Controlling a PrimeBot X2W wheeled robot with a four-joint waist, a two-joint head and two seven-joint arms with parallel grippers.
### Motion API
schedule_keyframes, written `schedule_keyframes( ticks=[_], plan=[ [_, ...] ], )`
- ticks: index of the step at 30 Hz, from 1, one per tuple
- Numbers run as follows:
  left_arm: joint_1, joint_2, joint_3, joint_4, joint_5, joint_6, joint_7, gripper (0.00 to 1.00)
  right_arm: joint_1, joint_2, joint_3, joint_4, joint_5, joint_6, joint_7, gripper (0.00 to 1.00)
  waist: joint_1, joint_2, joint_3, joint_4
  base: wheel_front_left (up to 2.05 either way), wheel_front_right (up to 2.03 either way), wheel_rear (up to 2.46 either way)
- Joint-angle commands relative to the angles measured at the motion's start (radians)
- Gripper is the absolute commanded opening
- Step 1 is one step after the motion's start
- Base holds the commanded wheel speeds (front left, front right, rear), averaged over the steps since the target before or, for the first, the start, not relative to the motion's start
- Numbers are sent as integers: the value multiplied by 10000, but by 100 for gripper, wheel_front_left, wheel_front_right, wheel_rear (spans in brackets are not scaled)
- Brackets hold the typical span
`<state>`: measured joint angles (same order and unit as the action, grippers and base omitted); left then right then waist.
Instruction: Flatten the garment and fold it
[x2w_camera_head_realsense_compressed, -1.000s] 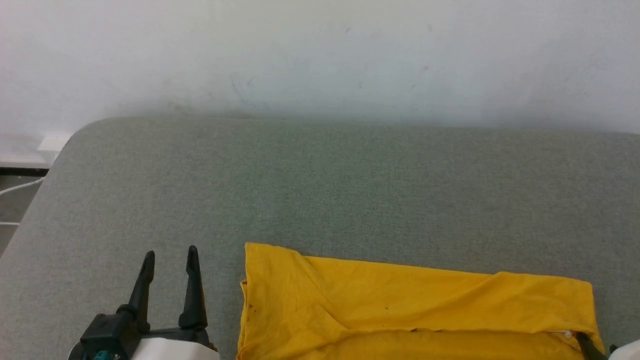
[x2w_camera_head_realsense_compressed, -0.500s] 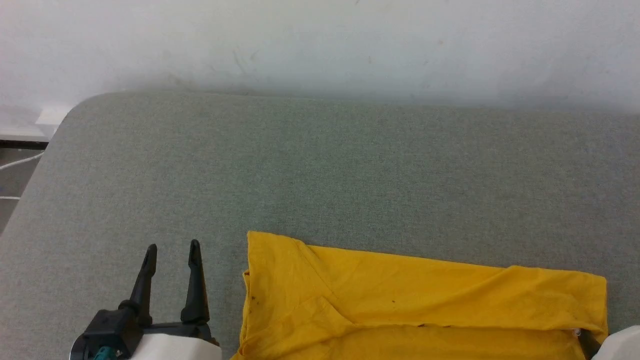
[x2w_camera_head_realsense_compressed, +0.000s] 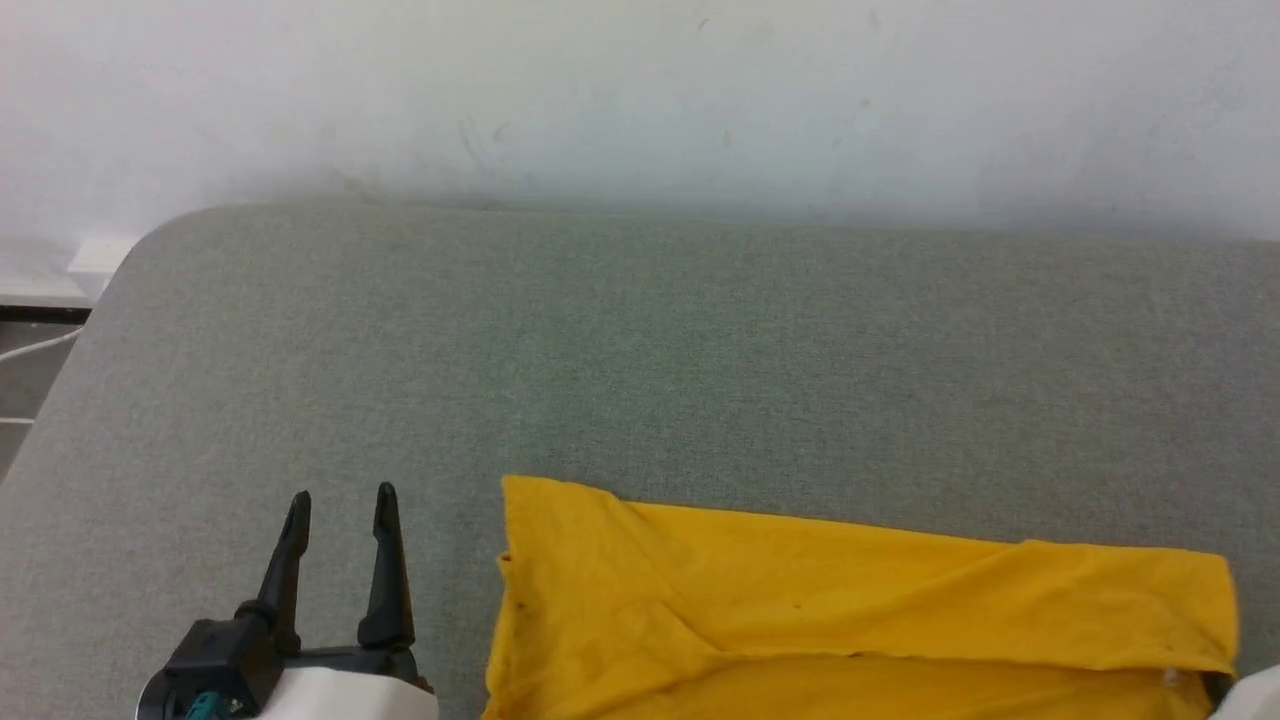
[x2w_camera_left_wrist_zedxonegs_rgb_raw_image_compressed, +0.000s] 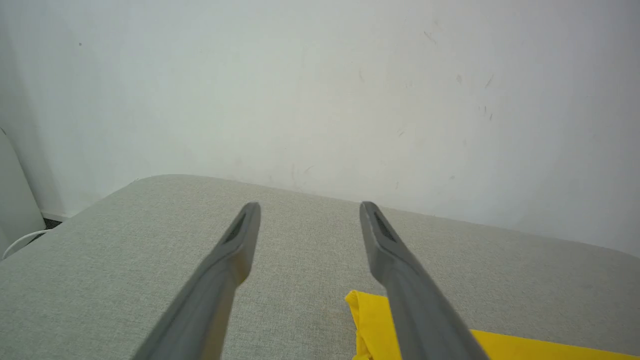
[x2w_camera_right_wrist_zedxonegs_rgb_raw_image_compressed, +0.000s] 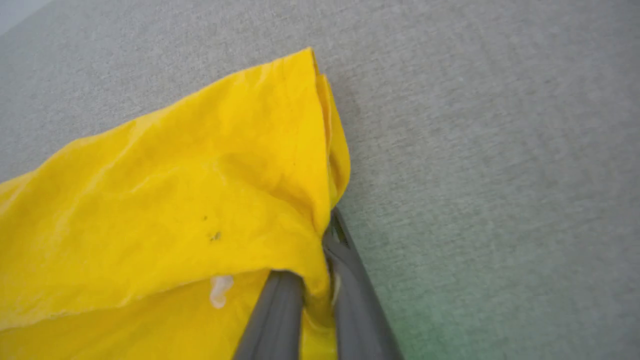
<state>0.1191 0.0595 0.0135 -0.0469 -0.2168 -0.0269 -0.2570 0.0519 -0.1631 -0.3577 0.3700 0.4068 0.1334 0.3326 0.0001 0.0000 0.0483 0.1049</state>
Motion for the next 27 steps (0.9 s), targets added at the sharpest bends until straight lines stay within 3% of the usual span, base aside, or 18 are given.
schedule_keyframes(
  ticks=[1, 7, 12, 20, 27],
  plan=[
    [-36, -52, 34, 36, 142, -80, -47, 100, 50, -242, -214, 62, -11, -27, -24, 0, -1, 0, -58, -53, 0, 0, 0],
    [-5, -77, 14, 64, 173, -107, -47, 100, -4, -883, -755, -5, -195, -27, 155, 0, -1, 0, -132, -134, 0, 0, 0],
    [44, -86, 25, 102, 156, -121, -47, 100, 227, -1062, -575, -597, -162, -27, 371, 0, -1, 0, -312, -184, 0, 0, 0],
    [241, -91, -53, 137, -26, -51, -47, 100, 1227, -1033, 774, -2848, 137, -27, 1050, 0, -1, 0, -725, -185, 0, 0, 0],
    [323, -92, -143, 73, -89, -18, -47, 100, 1888, -757, 2038, -4804, 440, -27, 2341, 0, -1, 0, -922, 81, 0, 0, 0]
  ],
)
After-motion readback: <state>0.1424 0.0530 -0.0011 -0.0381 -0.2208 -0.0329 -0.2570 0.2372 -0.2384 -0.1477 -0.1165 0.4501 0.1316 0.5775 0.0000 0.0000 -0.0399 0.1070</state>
